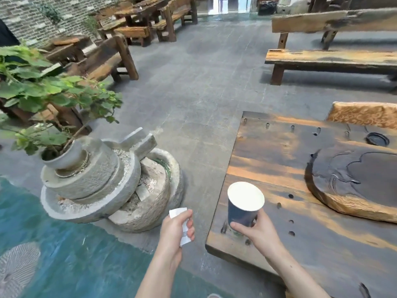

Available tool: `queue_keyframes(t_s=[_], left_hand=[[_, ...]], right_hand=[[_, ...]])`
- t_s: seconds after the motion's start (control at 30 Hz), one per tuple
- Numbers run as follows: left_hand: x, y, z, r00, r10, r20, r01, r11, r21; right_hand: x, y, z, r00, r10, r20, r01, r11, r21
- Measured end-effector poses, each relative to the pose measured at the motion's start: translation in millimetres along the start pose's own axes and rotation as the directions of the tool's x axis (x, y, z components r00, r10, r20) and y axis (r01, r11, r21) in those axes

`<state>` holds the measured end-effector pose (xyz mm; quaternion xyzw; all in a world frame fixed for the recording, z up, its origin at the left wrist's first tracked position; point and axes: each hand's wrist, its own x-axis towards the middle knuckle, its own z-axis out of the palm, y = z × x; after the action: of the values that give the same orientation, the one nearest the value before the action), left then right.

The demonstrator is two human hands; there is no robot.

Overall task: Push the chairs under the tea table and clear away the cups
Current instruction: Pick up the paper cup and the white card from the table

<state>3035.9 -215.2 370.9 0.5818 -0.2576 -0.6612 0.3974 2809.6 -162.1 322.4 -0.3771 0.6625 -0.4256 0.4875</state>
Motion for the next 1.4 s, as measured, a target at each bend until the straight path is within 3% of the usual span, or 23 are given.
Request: queue_keyframes(t_s=[0.23, 0.4, 0.73, 1.0, 1.2, 1.4], left_hand=[[88.6, 58.8, 1.2, 0.986, -0.085, 0.146, 0.084, 0.996, 0.01], [194.7, 106.6, -5.3, 0.955, -0.165, 0.247, 0.147, 0.985, 0.09], [322.2, 200.0, 67.2, 0.817, -0.353, 0.456, 0.183, 0.909, 0.375], [369.8, 237.7, 171.5, 0.663, -0.433, 0.611, 0.121, 0.867, 0.483], [420.3, 273.6, 279.0, 0.572, -0.395, 0.719, 0.015, 0.881, 0.473], [481.9, 290.9, 395.6, 0.533, -0.447, 0.718, -0.015, 0.844, 0.536]], right_hand=[[60.6, -35.7, 46.2, 0.995, 0.028, -0.099, -0.029, 1.0, -0.005], [118.3, -50.3, 85.4, 0.962, 0.038, -0.271, -0.035, 0.999, 0.016], [191.6, -119.0, 134.9, 0.798, 0.129, -0.589, -0.026, 0.983, 0.181], [244.6, -143.3, 95.1, 0.606, 0.168, -0.778, -0.016, 0.98, 0.199], [320.6, -153.5, 22.5, 0.474, 0.155, -0.867, 0.058, 0.977, 0.207], [409.7, -153.5, -53.3, 0.366, 0.242, -0.899, 0.046, 0.96, 0.278]])
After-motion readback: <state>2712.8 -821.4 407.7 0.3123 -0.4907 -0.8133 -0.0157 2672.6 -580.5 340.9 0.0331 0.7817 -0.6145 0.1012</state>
